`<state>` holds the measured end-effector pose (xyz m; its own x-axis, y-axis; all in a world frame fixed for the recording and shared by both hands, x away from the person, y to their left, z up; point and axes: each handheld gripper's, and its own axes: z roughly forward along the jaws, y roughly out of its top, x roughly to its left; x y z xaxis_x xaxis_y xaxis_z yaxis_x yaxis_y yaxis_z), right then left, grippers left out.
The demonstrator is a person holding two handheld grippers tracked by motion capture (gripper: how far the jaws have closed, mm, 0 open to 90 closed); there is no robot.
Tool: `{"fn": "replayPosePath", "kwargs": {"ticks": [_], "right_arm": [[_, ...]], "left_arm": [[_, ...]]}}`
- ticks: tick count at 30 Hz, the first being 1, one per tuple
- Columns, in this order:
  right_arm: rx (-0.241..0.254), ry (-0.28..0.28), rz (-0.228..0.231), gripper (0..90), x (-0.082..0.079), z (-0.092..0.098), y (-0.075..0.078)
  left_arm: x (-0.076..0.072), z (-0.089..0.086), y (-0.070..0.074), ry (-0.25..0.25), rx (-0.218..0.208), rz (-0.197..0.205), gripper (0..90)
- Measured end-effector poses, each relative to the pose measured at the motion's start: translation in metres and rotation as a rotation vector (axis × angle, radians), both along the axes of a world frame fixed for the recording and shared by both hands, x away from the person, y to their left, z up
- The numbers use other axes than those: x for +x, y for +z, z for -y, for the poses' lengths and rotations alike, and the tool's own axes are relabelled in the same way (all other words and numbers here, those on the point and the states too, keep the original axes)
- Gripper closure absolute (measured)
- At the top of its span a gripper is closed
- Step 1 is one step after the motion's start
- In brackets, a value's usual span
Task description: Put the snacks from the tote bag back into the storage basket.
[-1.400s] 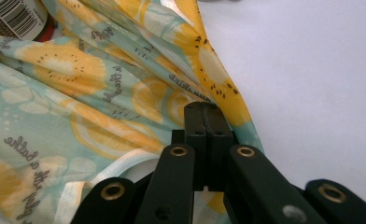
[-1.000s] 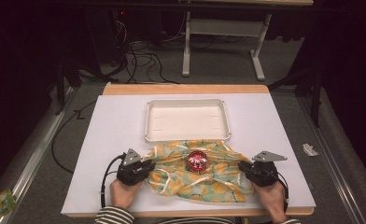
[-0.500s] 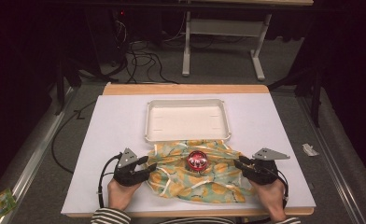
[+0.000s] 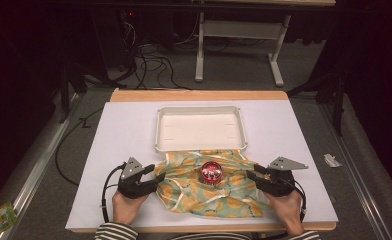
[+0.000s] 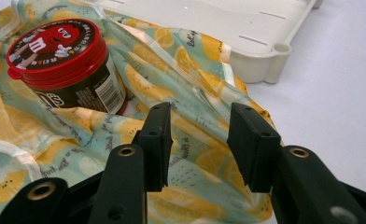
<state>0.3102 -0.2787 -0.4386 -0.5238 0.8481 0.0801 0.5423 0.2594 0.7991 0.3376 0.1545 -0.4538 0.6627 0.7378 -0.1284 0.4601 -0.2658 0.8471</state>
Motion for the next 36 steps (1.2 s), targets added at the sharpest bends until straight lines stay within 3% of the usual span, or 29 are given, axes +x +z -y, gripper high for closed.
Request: {"fn": "replayPosePath", "kwargs": {"ticks": [8, 26, 27, 36], "right_arm": [[0.018, 0.000, 0.015, 55.7, 0.000, -0.002, 0.001], [0.015, 0.022, 0.074, 49.9, -0.002, -0.013, 0.002], [0.012, 0.027, 0.092, 49.5, -0.002, -0.014, 0.003], [0.021, 0.024, 0.079, 47.5, -0.003, -0.014, 0.006]], "left_arm": [[-0.001, -0.012, 0.002, 0.042, -0.031, 0.005, 45.5], [0.001, -0.033, -0.007, 0.141, -0.026, 0.004, 45.4], [0.001, -0.033, -0.007, 0.145, -0.023, 0.006, 45.4], [0.004, -0.038, -0.016, 0.188, -0.007, -0.004, 45.2]]}}
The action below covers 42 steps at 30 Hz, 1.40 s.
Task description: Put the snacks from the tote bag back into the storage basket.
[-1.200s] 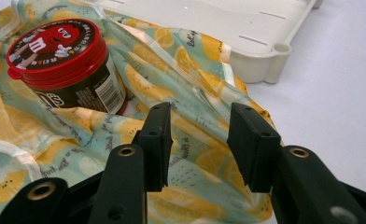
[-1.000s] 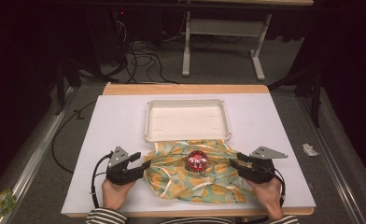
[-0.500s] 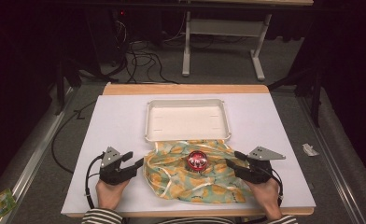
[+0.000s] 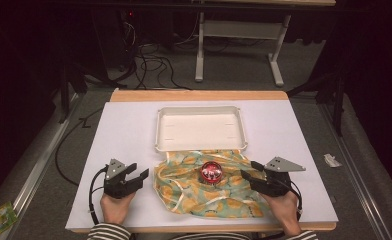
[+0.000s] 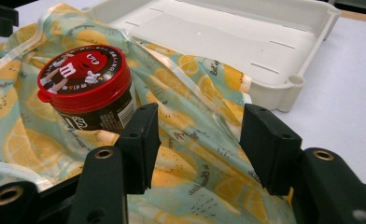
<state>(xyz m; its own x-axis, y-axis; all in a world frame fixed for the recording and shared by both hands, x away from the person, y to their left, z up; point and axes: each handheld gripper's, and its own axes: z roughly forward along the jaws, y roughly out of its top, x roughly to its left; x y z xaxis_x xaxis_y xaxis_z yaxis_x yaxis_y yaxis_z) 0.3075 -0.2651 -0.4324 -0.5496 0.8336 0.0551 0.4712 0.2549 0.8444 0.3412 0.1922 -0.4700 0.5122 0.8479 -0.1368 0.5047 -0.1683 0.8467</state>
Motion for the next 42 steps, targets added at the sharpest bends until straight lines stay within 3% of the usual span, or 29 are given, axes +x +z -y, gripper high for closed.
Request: {"fn": "replayPosePath", "kwargs": {"ticks": [2, 4, 12, 31, 42], "right_arm": [[0.004, 0.006, -0.007, 46.0, 0.000, 0.000, 0.002], [0.001, 0.006, -0.004, 45.3, 0.001, -0.001, 0.003], [0.003, 0.006, -0.010, 45.1, 0.001, -0.007, 0.005], [0.000, 0.038, -0.023, 45.6, -0.002, -0.017, 0.006], [-0.010, 0.131, 0.002, 43.1, -0.004, -0.043, 0.011]], "left_arm": [[0.000, 0.000, -0.002, 0.019, 0.018, -0.001, 45.3], [-0.001, 0.001, -0.004, 0.048, 0.066, 0.030, 45.9], [0.003, 0.001, -0.008, 0.051, 0.062, 0.047, 45.8], [0.007, 0.001, -0.014, 0.041, 0.043, 0.018, 45.7], [0.007, 0.000, -0.014, 0.028, 0.035, 0.020, 45.5]]}}
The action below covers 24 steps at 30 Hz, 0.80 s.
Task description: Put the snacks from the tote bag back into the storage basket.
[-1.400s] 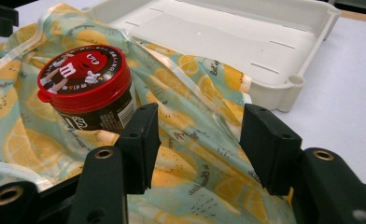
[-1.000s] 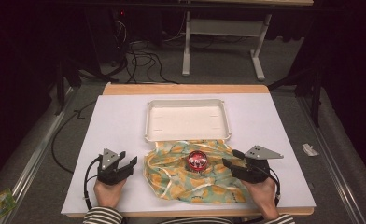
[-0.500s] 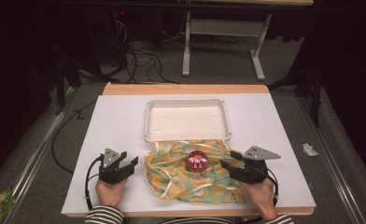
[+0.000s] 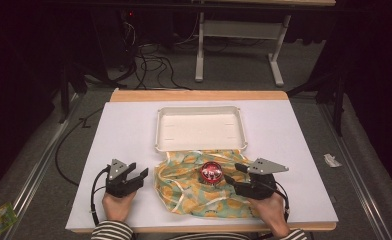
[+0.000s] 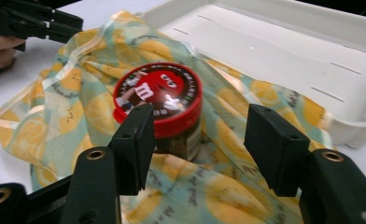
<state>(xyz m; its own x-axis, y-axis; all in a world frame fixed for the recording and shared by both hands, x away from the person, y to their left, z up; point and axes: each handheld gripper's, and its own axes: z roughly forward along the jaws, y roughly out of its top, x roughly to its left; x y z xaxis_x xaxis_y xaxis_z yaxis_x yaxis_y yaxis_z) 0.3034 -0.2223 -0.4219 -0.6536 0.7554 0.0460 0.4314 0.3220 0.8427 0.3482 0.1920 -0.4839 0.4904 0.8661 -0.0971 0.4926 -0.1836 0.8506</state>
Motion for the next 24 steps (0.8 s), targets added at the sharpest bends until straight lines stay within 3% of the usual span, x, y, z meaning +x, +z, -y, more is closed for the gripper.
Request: {"fn": "replayPosePath", "kwargs": {"ticks": [16, 24], "right_arm": [[-0.017, 0.076, -0.016, 33.2, 0.009, -0.022, 0.006], [-0.053, 0.108, -0.035, 27.8, 0.017, -0.033, 0.002]], "left_arm": [[-0.001, 0.000, 0.000, 0.004, -0.007, 0.008, 44.4], [-0.001, 0.000, 0.000, 0.004, -0.007, 0.009, 44.4]]}}
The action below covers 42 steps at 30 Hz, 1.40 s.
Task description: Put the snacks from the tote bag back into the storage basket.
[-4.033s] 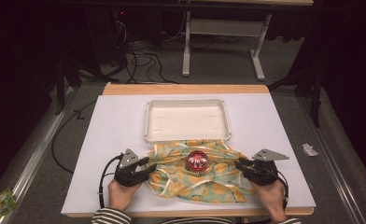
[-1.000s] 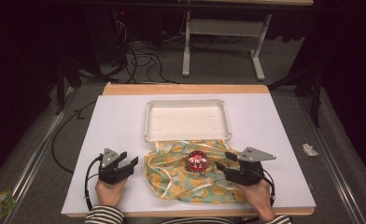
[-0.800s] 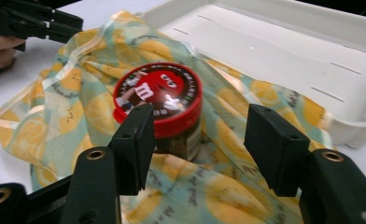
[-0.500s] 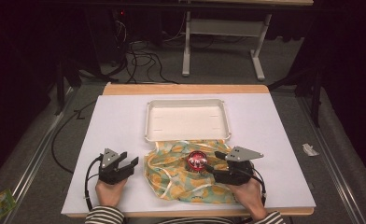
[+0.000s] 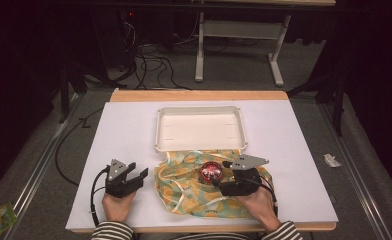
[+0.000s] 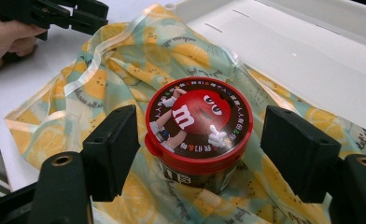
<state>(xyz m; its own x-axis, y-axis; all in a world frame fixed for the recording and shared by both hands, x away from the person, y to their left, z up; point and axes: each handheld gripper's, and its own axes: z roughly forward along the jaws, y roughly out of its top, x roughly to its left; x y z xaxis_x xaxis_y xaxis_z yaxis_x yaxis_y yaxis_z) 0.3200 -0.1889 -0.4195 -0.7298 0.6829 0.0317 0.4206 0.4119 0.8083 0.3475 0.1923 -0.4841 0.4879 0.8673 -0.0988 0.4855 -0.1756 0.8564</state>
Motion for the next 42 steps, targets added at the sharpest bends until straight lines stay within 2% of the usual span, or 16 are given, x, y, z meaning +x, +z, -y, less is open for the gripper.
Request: {"fn": "replayPosePath", "kwargs": {"ticks": [3, 9, 17, 23, 42], "right_arm": [[0.016, -0.001, 0.003, 26.7, 0.001, -0.001, -0.002], [-0.003, 0.002, -0.011, 25.4, 0.002, -0.003, -0.004], [-0.003, 0.002, -0.015, 24.7, 0.003, -0.007, -0.005], [-0.029, 0.015, -0.009, 23.5, 0.007, -0.011, -0.006], [-0.070, 0.021, -0.044, 22.4, 0.016, -0.018, -0.017]], "left_arm": [[0.001, 0.000, 0.000, -0.001, -0.003, -0.006, 44.4], [0.000, 0.000, 0.000, -0.003, -0.004, -0.002, 44.1], [0.000, 0.000, 0.000, -0.007, -0.004, 0.000, 43.8], [0.000, 0.000, 0.000, -0.010, -0.005, 0.000, 43.4], [0.000, 0.000, 0.000, -0.002, -0.001, 0.000, 43.1]]}}
